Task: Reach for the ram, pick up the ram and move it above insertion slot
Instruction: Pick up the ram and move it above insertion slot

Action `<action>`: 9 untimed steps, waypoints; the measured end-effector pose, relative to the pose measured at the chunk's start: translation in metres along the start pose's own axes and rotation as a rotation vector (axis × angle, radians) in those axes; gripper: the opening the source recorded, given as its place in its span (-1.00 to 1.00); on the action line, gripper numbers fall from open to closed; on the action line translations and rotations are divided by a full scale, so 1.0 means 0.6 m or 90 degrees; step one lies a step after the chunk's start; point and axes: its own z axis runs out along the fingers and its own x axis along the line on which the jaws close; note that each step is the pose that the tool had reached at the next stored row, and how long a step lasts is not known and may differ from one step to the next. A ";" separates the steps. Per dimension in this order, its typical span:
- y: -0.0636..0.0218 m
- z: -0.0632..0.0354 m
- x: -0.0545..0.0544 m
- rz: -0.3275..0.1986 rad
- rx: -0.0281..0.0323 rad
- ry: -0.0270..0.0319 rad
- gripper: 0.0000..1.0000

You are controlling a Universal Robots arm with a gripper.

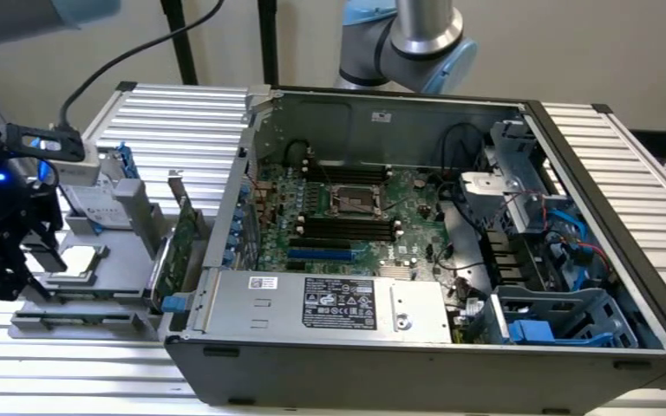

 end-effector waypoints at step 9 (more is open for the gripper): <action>0.011 0.028 0.001 -0.031 0.0001 -0.0001 -0.16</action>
